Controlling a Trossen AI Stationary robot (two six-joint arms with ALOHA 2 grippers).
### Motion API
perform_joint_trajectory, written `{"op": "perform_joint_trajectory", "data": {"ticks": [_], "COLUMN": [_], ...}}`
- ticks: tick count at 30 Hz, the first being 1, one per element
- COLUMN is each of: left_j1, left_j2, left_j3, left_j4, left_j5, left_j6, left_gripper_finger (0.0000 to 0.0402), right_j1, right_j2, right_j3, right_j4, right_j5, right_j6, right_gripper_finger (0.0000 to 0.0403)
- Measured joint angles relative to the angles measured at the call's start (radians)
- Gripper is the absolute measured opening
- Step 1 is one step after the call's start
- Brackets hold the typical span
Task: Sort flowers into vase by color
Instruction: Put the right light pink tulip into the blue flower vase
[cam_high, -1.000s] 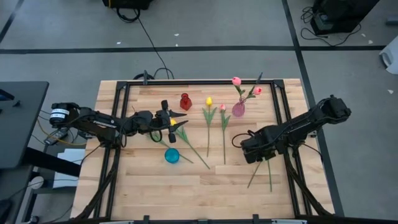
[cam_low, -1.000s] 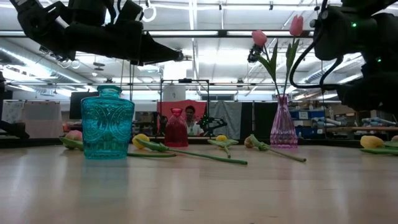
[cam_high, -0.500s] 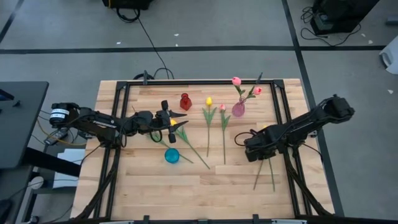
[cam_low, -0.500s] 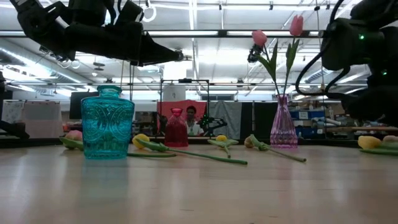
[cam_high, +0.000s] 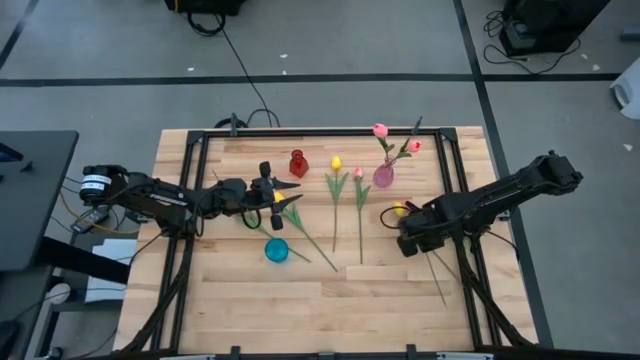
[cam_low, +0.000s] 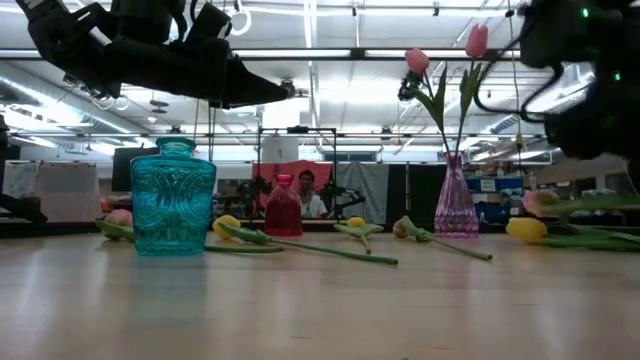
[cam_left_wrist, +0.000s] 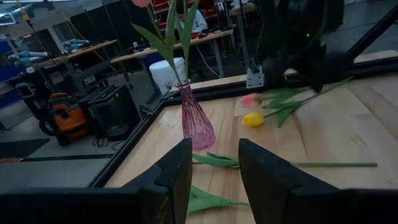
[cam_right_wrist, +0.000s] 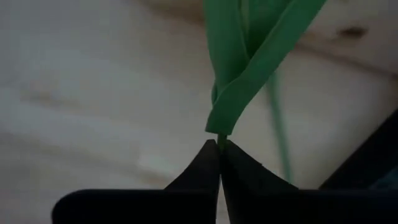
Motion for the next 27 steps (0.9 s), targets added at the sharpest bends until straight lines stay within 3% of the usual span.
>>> {"op": "perform_joint_trajectory", "data": {"ticks": [3, 5, 10, 16, 21, 24, 27], "left_j1": [0.0, 0.0, 0.0, 0.0, 0.0, 0.0, 0.0], "left_j2": [-0.001, -0.024, -0.108, -0.144, -0.075, -0.035, -0.039], "left_j3": [0.0, 0.0, 0.0, 0.0, -0.001, 0.0, 0.0], "left_j4": [-0.002, -0.016, -0.056, -0.132, -0.045, -0.02, -0.129], "left_j5": [0.006, 0.063, 0.232, 0.255, 0.245, 0.175, 0.066], "left_j6": [0.02, 0.021, 0.019, 0.022, 0.01, -0.038, -0.095], "left_gripper_finger": [0.0137, 0.0137, 0.0137, 0.0137, 0.0137, 0.0137, 0.0137], "right_j1": [0.015, 0.023, 0.017, -0.028, -0.093, -0.152, -0.184], "right_j2": [0.007, 0.037, 0.139, 0.276, 0.322, 0.335, 0.347], "right_j3": [0.066, 0.111, 0.182, 0.233, 0.246, 0.246, 0.246], "right_j4": [0.005, 0.031, 0.261, 0.57, 0.83, 1.011, 1.185], "right_j5": [-0.025, -0.004, 0.141, 0.315, 0.502, 0.444, 0.338], "right_j6": [-0.039, -0.102, -0.33, -0.706, -1.044, -1.207, -1.331], "right_gripper_finger": [0.001, 0.0009, 0.001, 0.001, 0.0011, 0.0011, 0.0011]}}
